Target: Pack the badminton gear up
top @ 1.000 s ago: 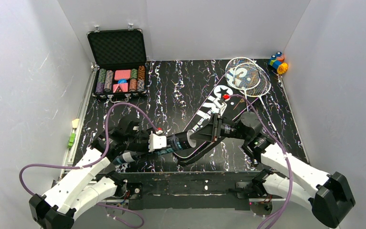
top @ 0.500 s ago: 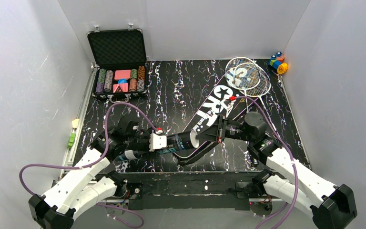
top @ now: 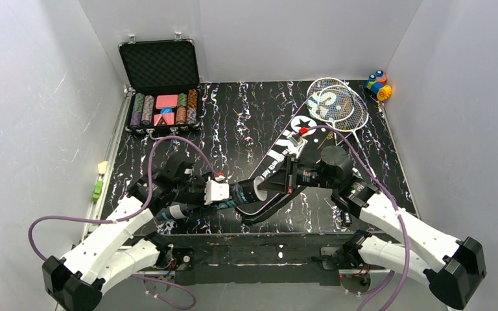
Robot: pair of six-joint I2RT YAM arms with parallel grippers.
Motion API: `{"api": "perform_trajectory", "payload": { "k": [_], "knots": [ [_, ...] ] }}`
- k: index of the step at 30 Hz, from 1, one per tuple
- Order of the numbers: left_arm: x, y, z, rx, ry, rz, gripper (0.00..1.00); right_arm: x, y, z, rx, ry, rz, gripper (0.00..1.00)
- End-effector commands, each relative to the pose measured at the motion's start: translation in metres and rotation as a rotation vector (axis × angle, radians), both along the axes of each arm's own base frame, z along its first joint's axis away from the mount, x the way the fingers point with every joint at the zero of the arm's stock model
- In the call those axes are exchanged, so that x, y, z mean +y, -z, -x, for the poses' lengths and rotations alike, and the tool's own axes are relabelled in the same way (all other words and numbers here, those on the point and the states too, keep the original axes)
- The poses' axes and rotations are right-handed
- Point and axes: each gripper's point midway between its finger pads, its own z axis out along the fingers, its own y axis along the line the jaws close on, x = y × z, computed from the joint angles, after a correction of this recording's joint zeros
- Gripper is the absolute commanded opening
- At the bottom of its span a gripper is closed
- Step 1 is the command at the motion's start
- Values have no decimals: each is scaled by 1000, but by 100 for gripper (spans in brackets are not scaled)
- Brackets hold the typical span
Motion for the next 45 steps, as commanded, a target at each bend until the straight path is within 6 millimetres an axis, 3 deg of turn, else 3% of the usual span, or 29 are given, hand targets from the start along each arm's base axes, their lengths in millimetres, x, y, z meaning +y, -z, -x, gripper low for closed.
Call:
{"api": "perform_trajectory", "payload": {
  "k": [1, 3, 6, 10, 13, 20, 23, 31, 41, 45],
  "knots": [
    [-32, -59, -20, -166, 79, 163, 0, 12, 7, 0, -10, -5, 43, 19],
    [-30, -56, -24, -167, 57, 144, 0, 8, 7, -3, -20, 26, 62, 24],
    [-23, -47, -32, -149, -20, 107, 0, -10, 8, -20, -40, 147, 131, 40],
    [-5, -18, -45, -124, -122, -18, 0, -49, 2, -50, -53, 329, 209, 56],
    [18, 8, -68, -128, -243, -149, 0, -76, -3, -65, -60, 445, 270, 63],
    [91, 35, -141, -13, -560, -293, 0, -97, 10, -68, -42, 522, 351, 66],
    [121, 52, -162, 23, -631, -383, 0, -101, 20, -66, -16, 539, 362, 66],
    [165, 77, -212, -17, -758, -481, 3, -107, 35, -66, 35, 562, 415, 68],
    [197, 110, -232, 28, -901, -553, 17, -121, 46, -67, 70, 611, 482, 71],
    [194, 108, -231, 38, -911, -523, 41, -126, 52, -71, 89, 630, 509, 71]
  ]
}}
